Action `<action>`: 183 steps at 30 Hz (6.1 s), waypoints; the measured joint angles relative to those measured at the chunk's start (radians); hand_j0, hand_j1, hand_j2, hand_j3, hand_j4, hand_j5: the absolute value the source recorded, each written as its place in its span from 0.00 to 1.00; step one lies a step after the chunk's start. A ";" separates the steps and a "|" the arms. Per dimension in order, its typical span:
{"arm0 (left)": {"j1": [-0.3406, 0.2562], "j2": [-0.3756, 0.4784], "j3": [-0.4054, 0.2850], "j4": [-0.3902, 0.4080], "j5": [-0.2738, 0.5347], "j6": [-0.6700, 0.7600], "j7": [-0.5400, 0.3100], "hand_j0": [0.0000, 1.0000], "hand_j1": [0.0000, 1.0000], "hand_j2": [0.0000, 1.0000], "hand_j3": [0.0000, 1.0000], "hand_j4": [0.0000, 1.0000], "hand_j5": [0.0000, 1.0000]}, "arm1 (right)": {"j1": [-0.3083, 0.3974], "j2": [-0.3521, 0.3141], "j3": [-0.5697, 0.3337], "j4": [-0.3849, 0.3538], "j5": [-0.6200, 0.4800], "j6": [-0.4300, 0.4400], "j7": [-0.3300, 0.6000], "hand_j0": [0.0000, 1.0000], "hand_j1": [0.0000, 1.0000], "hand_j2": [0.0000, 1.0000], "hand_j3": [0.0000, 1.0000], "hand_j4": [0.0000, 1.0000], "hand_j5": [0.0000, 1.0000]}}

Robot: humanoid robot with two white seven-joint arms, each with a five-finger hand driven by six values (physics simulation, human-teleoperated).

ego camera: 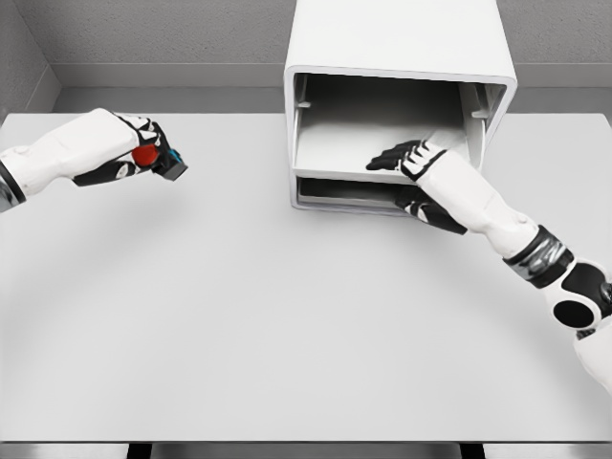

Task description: Slide open multi-storey tabletop storage cabinets and put open load switch and slide close multi-storey tabletop storage cabinets

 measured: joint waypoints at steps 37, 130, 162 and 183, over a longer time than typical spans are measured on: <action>0.026 -0.057 0.008 -0.150 0.042 0.000 0.001 0.37 0.37 0.37 0.37 0.37 0.37 | 0.143 -0.121 -0.132 -0.197 -0.059 0.000 -0.007 0.68 0.68 0.68 0.68 0.68 0.68; -0.023 -0.587 -0.116 -0.138 -0.276 0.000 0.001 0.60 0.60 0.60 0.60 0.60 0.60 | 0.522 -0.114 -0.347 -0.218 -0.033 0.000 -0.008 0.50 0.50 0.50 0.50 0.50 0.50; -0.023 -0.587 -0.112 -0.139 -0.276 0.000 0.001 0.85 0.85 0.85 0.85 0.85 0.85 | 0.520 -0.114 -0.349 -0.221 -0.027 0.000 -0.007 0.50 0.50 0.50 0.50 0.50 0.50; 0.428 -0.275 0.383 -0.210 0.323 0.000 0.001 1.00 1.00 1.00 1.00 1.00 1.00 | 0.448 -0.115 -0.344 -0.222 -0.027 0.000 -0.003 0.50 0.50 0.50 0.50 0.50 0.50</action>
